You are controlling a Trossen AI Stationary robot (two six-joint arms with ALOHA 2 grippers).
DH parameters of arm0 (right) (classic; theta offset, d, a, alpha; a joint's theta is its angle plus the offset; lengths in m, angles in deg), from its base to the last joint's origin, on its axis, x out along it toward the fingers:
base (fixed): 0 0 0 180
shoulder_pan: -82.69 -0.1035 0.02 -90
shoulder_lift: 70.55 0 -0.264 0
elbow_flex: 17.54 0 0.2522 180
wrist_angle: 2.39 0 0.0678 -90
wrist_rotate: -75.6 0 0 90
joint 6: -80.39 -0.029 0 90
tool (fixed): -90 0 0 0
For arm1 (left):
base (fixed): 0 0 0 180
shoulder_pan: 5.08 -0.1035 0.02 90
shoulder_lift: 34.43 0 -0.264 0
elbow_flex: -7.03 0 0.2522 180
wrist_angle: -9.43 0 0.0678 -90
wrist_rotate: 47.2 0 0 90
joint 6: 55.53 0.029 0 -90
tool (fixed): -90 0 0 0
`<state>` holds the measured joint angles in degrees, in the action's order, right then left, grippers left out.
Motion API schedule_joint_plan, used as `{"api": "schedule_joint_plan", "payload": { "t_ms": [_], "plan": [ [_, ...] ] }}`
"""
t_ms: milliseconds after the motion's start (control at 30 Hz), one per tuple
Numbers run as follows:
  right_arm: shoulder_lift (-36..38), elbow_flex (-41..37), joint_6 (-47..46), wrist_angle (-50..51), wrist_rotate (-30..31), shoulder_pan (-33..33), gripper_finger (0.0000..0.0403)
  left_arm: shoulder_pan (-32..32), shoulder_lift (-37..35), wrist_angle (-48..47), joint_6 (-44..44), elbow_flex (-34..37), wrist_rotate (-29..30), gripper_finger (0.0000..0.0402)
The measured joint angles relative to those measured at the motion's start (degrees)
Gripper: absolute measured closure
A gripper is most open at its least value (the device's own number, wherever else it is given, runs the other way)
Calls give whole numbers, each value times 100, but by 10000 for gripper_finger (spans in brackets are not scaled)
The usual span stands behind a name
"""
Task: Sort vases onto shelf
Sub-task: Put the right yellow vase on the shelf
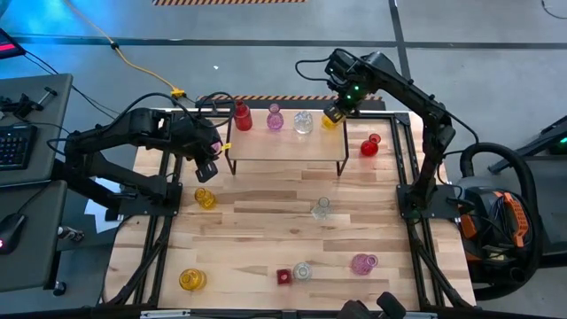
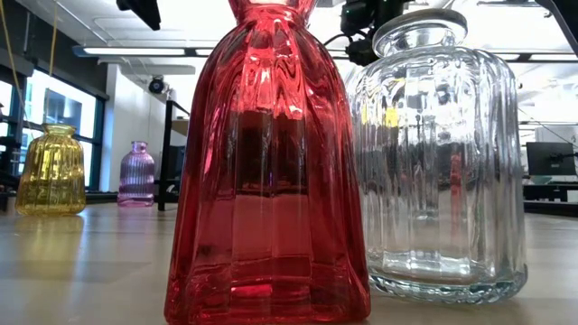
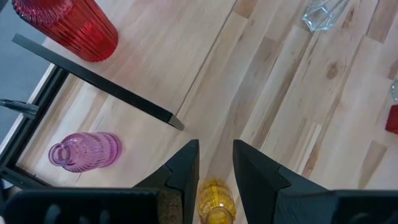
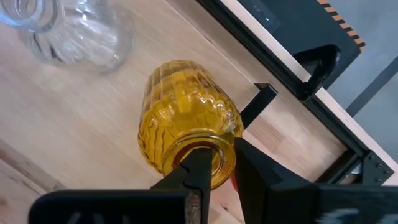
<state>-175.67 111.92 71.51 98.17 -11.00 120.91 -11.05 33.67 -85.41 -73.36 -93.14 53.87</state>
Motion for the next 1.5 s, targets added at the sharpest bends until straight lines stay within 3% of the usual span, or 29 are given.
{"api": "schedule_joint_plan", "payload": {
  "t_ms": [767,1500],
  "plan": [
    [44,4,35,117,103,-76,359,0,0,-4,47,0,0,312],
    [32,15,144,-446,104,-79,359,0,0,-4,47,1,0,312]
  ]
}}
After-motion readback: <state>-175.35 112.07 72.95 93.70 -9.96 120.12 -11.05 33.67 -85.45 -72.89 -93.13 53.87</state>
